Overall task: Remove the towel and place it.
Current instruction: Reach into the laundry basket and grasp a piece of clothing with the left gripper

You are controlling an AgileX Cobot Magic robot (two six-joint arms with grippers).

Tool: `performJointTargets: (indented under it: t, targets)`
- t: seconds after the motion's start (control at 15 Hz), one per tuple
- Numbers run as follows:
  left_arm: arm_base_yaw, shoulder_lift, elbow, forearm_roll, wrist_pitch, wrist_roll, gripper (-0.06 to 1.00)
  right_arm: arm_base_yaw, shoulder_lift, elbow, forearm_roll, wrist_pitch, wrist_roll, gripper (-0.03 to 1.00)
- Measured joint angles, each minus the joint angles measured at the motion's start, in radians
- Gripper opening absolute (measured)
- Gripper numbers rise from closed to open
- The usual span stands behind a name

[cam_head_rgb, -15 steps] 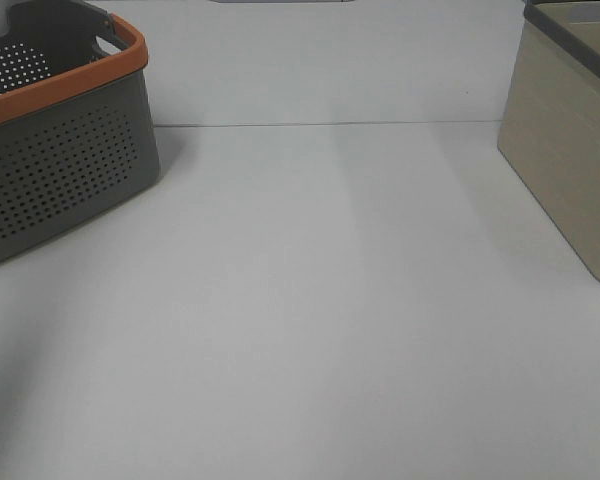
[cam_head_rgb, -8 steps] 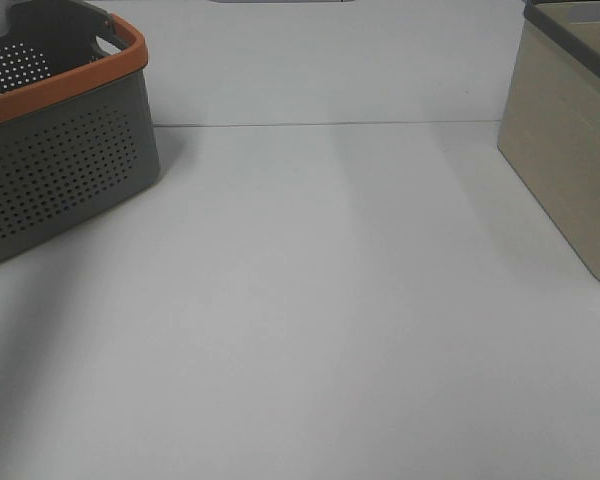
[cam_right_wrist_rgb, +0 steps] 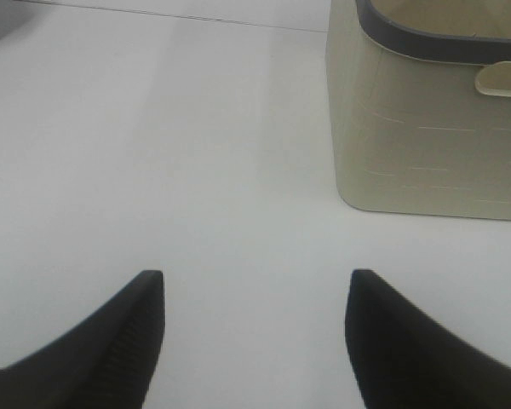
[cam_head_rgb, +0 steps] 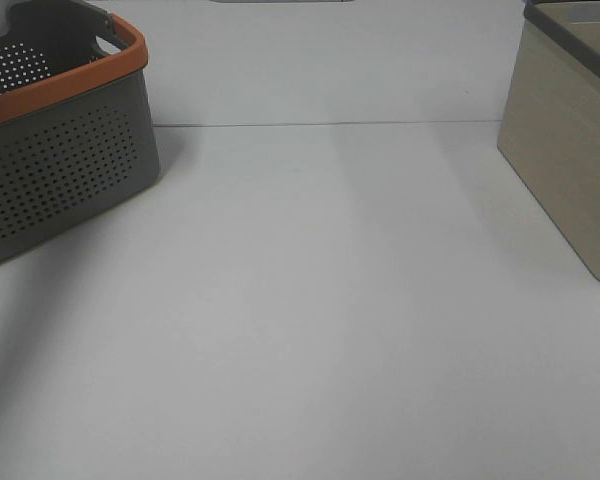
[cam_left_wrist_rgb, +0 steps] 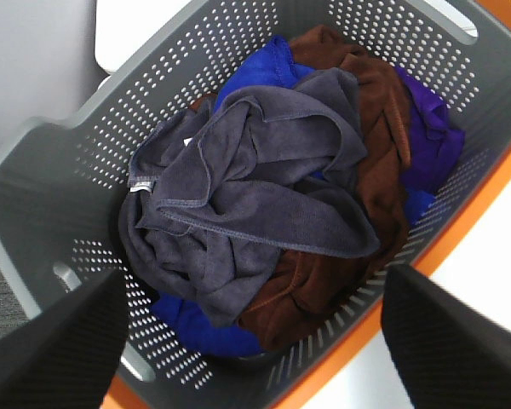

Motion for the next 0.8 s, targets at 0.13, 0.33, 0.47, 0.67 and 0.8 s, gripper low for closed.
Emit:
performJointTargets:
  t: [0.13, 0.33, 0.47, 0.67, 0.8]
  targets:
    - [0.012, 0.11, -0.081, 0.004, 0.0, 0.008, 0.76, 0.0, 0.0, 0.0, 0.0, 0.0, 0.0, 0.62]
    - [0.125, 0.28, -0.191, -0.133, -0.006, 0.11, 0.76, 0.0, 0.0, 0.0, 0.0, 0.0, 0.0, 0.62]
    - [0.157, 0.321, -0.197, -0.16, -0.034, 0.147, 0.76, 0.0, 0.0, 0.0, 0.0, 0.0, 0.0, 0.62]
    - [0.205, 0.395, -0.197, -0.185, -0.072, 0.205, 0.76, 0.0, 0.0, 0.0, 0.0, 0.0, 0.0, 0.62]
    - [0.215, 0.438, -0.197, -0.193, -0.1, 0.245, 0.76, 0.0, 0.0, 0.0, 0.0, 0.0, 0.0, 0.62]
